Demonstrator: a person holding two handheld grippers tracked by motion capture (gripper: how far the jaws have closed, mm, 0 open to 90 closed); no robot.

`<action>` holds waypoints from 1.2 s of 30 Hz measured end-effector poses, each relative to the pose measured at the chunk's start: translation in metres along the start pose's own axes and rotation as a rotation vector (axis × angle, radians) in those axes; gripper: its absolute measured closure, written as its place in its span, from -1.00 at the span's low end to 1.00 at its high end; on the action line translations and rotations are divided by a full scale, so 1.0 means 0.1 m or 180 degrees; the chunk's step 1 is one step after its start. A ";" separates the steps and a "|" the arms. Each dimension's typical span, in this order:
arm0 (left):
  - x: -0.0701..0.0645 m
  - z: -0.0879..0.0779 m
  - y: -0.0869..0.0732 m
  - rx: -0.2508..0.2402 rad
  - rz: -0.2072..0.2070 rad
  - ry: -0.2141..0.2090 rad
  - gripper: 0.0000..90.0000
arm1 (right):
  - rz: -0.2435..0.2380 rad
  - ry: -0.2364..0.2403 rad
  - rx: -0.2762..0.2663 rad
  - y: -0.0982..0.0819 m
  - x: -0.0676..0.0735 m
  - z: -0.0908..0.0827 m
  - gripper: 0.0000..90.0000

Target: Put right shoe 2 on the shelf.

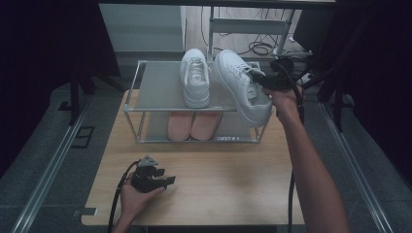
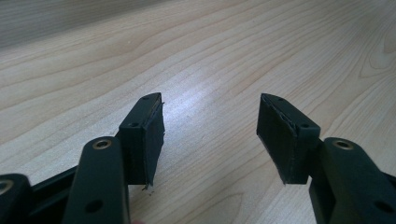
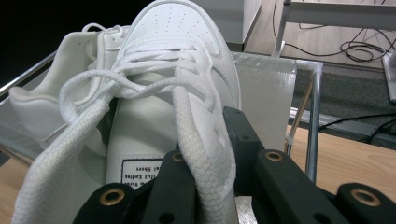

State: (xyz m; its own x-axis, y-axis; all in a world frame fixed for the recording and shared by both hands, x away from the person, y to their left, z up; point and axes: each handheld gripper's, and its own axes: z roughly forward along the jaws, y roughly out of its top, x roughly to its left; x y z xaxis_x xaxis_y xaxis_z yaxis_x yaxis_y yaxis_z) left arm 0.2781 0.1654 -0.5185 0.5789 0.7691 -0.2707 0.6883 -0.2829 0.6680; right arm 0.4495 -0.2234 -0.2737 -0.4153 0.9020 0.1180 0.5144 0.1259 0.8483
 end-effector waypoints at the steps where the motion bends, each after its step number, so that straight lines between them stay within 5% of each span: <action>1: 0.00 0.00 0.00 -0.0001 -0.0002 -0.0003 -0.07 | 0.0002 -0.0004 0.0010 0.02 0.00 0.02 0.83; 36: 0.06 -0.06 0.01 -0.0068 -0.0049 0.0006 -0.07 | 0.0529 -0.0390 0.0247 0.46 0.05 0.77 0.81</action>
State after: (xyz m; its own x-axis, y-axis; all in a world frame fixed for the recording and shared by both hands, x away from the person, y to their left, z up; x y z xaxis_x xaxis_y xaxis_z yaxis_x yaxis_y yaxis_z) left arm 0.2796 0.1726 -0.5155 0.5674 0.7745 -0.2797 0.6875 -0.2587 0.6785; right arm 0.5292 -0.1817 -0.2741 -0.2281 0.9558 0.1854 0.6264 -0.0017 0.7795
